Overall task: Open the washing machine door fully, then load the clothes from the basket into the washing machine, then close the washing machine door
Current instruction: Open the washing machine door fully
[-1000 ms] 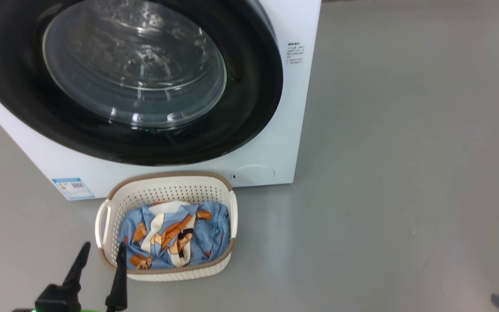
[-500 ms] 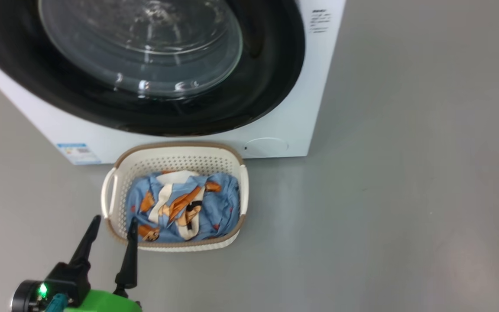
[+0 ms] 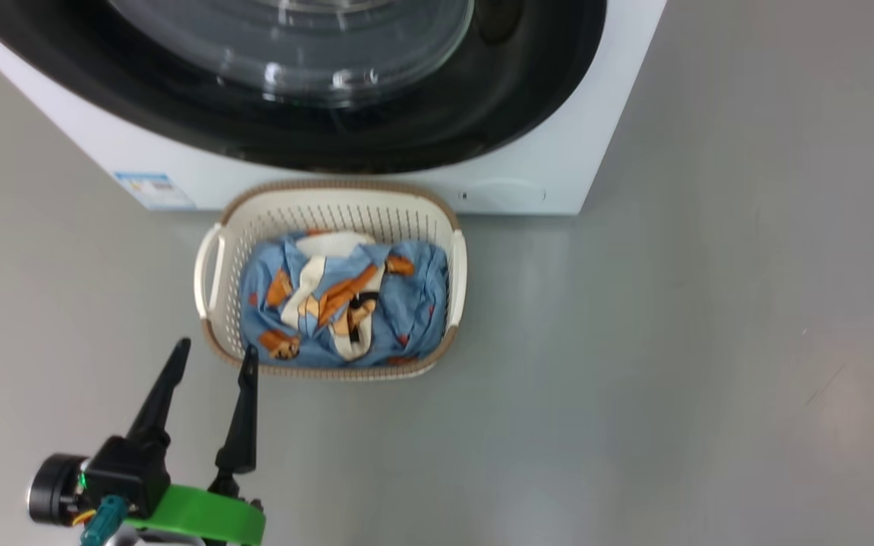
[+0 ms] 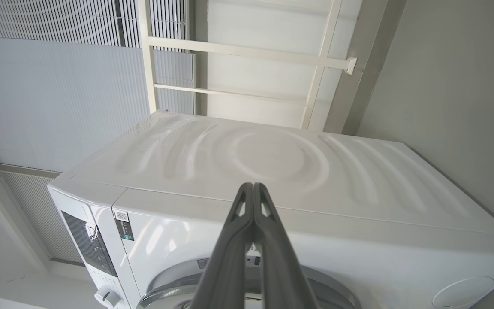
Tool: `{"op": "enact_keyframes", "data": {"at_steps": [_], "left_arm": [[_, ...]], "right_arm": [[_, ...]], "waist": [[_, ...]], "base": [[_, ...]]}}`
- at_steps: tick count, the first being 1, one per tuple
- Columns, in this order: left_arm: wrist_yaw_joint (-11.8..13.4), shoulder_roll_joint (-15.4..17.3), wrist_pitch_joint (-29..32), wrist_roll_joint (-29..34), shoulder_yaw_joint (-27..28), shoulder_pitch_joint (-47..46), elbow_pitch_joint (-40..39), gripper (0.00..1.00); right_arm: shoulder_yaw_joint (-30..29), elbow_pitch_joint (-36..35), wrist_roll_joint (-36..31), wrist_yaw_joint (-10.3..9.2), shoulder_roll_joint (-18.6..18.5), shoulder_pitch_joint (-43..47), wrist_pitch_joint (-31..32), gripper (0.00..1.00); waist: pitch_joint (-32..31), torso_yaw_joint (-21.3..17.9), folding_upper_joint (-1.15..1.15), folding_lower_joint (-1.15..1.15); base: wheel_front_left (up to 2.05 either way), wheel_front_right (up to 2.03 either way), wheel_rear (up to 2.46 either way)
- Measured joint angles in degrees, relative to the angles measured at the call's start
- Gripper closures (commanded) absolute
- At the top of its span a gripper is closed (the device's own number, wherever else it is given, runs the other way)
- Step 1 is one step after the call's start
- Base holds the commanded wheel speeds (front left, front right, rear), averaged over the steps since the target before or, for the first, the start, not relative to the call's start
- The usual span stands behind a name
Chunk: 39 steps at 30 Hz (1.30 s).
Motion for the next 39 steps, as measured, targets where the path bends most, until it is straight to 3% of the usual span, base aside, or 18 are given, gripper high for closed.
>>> {"op": "enact_keyframes", "data": {"at_steps": [12, 19, 39], "left_arm": [[2.65, -0.02, 0.01, -0.33, -2.56, -2.49, -2.35, 0.00], [3.72, -0.04, 0.00, -0.75, -3.52, -3.15, -2.78, 0.00], [6.30, -0.20, 0.00, -3.93, -8.36, -4.08, -3.57, 0.00]], "right_arm": [[0.80, -3.49, -2.37, 0.00, -0.54, -11.68, 9.35, 1.00], [4.11, -4.83, -3.79, 0.00, 0.32, -15.40, 13.04, 1.00], [9.54, -5.39, -6.31, 0.00, -2.07, -22.01, 14.57, 1.00]], "waist": [[8.51, 1.85, 0.00, 0.00], [10.74, 3.88, 0.00, 0.00], [13.04, 10.82, 0.00, 0.00]], "base": [[0.00, 0.00, 0.00], [0.00, 0.00, 0.00], [0.00, 0.00, 0.00]]}}
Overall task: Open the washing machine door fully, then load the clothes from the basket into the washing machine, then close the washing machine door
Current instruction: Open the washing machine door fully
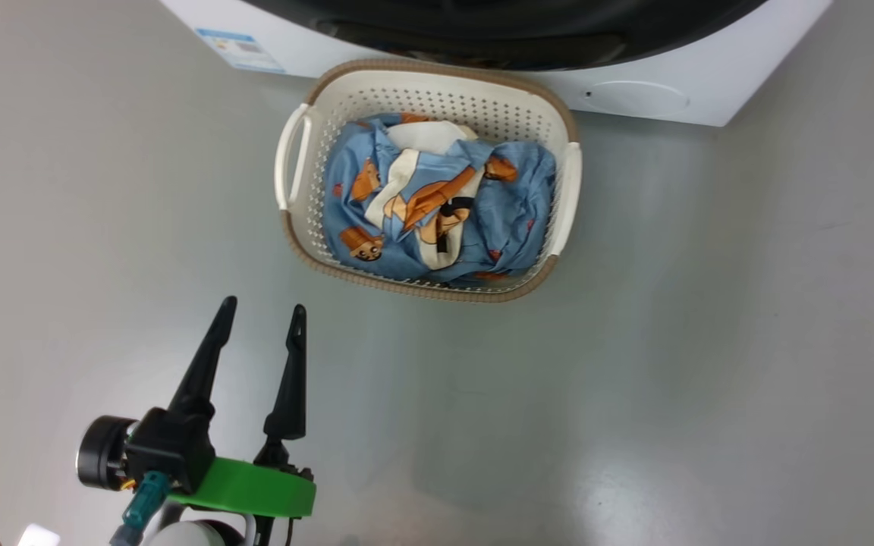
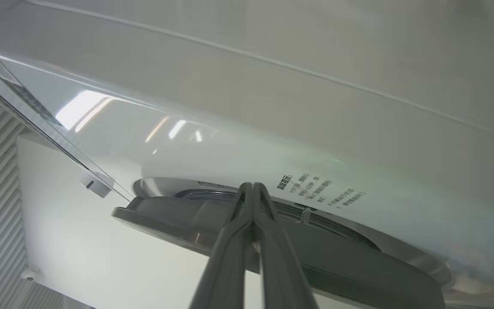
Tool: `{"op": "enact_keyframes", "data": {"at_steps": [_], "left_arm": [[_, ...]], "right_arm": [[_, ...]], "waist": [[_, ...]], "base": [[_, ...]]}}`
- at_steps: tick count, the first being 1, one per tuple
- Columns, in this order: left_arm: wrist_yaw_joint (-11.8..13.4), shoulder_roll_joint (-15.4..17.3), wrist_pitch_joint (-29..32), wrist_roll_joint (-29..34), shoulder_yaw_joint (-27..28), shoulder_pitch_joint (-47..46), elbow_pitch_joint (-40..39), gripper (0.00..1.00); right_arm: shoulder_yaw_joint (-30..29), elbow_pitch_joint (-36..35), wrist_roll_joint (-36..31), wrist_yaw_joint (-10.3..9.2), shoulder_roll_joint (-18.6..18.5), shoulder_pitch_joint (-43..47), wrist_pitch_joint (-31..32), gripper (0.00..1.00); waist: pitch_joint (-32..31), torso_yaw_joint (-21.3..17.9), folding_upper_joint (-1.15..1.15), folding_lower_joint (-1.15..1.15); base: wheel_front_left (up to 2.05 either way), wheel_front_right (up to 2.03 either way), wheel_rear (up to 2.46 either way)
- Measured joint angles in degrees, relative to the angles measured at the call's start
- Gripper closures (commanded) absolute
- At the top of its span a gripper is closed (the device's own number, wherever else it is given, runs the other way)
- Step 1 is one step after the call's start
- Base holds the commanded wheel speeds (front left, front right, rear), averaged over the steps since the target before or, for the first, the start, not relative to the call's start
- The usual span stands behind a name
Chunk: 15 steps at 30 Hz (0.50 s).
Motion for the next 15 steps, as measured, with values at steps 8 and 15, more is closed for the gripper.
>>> {"op": "enact_keyframes", "data": {"at_steps": [8, 15], "left_arm": [[0.77, -0.02, 0.00, -0.53, -1.64, -0.14, -0.51, 0.00], [2.01, -0.04, 0.00, -1.67, -2.65, -0.22, -1.15, 0.00]], "right_arm": [[1.31, 0.01, 0.00, 0.00, -0.58, -0.69, -0.02, 1.00], [2.26, 0.04, 0.00, 0.00, -1.53, -1.96, -0.01, 1.00]], "waist": [[0.91, 1.99, 0.00, 0.00], [2.15, 3.72, 0.00, 0.00]], "base": [[0.00, 0.00, 0.00], [0.00, 0.00, 0.00]]}}
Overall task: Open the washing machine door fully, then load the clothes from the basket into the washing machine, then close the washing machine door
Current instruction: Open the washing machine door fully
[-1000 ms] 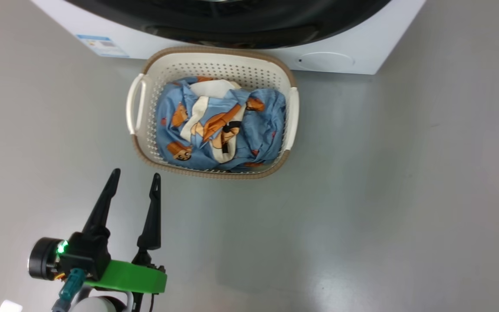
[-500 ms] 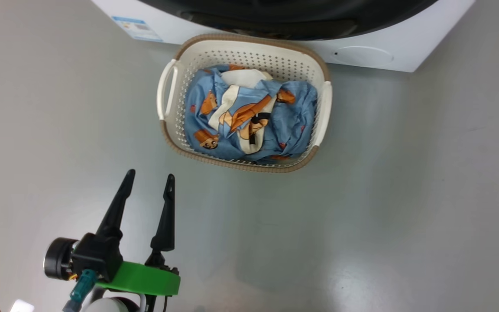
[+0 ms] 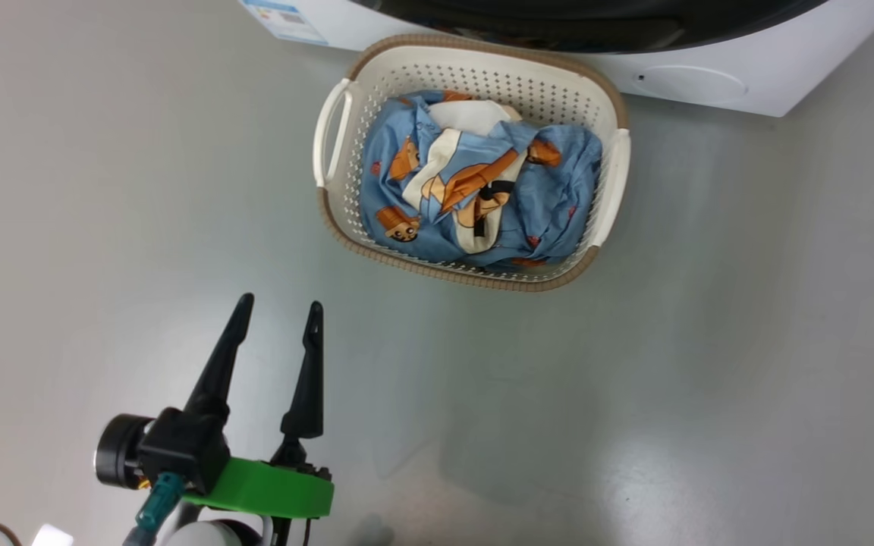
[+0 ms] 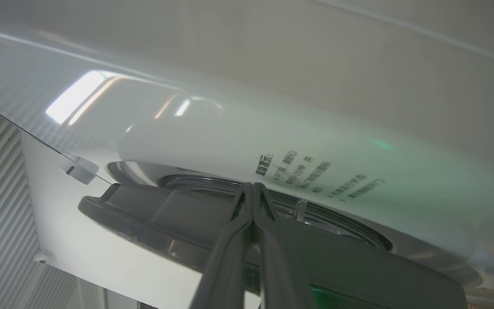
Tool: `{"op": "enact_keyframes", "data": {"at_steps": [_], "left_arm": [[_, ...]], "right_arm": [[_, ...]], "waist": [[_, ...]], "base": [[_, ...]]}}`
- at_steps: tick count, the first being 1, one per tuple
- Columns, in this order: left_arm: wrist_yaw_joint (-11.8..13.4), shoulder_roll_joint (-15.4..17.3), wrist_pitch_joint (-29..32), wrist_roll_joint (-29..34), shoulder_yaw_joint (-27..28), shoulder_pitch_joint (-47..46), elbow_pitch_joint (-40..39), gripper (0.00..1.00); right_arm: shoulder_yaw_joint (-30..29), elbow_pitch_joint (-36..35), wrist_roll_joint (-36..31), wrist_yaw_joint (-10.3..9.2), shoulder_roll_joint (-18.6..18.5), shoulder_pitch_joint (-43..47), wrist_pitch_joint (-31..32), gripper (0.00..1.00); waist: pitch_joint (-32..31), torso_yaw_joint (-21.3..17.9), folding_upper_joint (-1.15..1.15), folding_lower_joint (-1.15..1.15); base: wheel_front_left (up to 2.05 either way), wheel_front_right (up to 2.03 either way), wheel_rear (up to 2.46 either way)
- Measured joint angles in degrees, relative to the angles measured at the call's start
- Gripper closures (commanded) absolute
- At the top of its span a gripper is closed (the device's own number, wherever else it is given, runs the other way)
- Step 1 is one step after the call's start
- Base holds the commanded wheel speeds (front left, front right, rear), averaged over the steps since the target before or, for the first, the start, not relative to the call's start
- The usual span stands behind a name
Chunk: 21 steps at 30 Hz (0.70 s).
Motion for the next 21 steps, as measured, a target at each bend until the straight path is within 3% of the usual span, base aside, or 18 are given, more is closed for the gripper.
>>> {"op": "enact_keyframes", "data": {"at_steps": [21], "left_arm": [[1.72, -0.04, 0.00, -1.82, -2.29, 0.64, -1.23, 0.00]], "right_arm": [[3.07, -0.07, 0.00, 0.00, -2.92, -1.22, 1.01, 1.00]], "waist": [[0.76, 3.08, 0.00, 0.00]], "base": [[0.00, 0.00, 0.00]]}}
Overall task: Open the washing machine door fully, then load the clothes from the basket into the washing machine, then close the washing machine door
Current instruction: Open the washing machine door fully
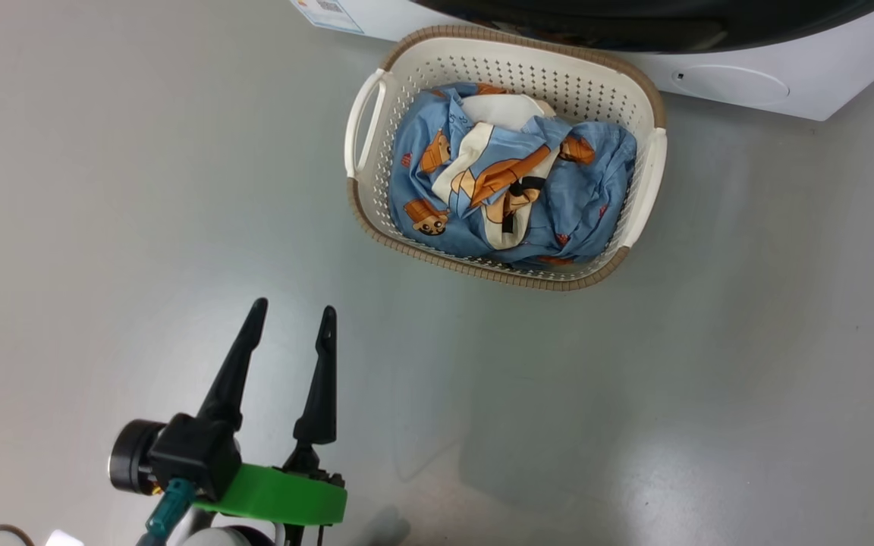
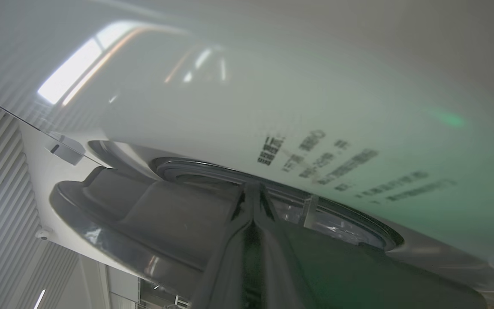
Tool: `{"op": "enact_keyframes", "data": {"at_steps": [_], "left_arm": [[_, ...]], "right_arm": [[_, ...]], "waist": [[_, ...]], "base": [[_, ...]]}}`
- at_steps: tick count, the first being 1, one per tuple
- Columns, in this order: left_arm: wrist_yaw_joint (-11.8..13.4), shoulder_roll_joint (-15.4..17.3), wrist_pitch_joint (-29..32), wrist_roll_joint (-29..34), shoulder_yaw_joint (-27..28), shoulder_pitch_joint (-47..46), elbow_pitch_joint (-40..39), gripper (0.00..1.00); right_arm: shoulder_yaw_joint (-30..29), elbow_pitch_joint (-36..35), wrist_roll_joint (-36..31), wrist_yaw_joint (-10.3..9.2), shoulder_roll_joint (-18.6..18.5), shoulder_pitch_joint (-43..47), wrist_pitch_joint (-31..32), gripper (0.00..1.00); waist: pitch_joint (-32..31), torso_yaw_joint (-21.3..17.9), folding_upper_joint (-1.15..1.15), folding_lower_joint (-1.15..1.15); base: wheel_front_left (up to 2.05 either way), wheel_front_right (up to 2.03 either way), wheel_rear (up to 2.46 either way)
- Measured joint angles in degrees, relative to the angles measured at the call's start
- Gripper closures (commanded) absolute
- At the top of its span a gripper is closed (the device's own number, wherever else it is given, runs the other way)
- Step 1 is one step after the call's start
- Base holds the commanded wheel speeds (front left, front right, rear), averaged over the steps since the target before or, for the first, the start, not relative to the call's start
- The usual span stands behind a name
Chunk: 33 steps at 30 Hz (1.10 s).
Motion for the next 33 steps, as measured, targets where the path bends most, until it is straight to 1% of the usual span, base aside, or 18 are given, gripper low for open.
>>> {"op": "enact_keyframes", "data": {"at_steps": [8, 21, 33], "left_arm": [[0.05, 0.00, 0.00, -0.43, -0.01, 0.07, 0.00, 0.00], [0.05, 0.00, 0.00, -0.42, 1.01, 0.20, 0.00, 0.00], [-0.03, 0.00, 0.00, -0.20, 1.52, 0.20, 0.00, 0.00]], "right_arm": [[0.97, 0.01, 0.02, 0.00, -0.71, 0.01, 1.19, 1.00], [2.98, -0.35, 0.37, -0.01, -1.26, 0.21, 4.02, 1.00], [4.49, -1.31, 0.09, -0.01, -0.97, 0.28, 3.92, 1.00]], "waist": [[-0.53, -0.22, 0.00, 0.00], [-0.86, -1.70, 0.00, 0.00], [-0.80, -1.97, 0.00, 0.00]], "base": [[0.00, 0.00, 0.00], [0.00, 0.00, 0.00], [0.00, 0.00, 0.00]]}}
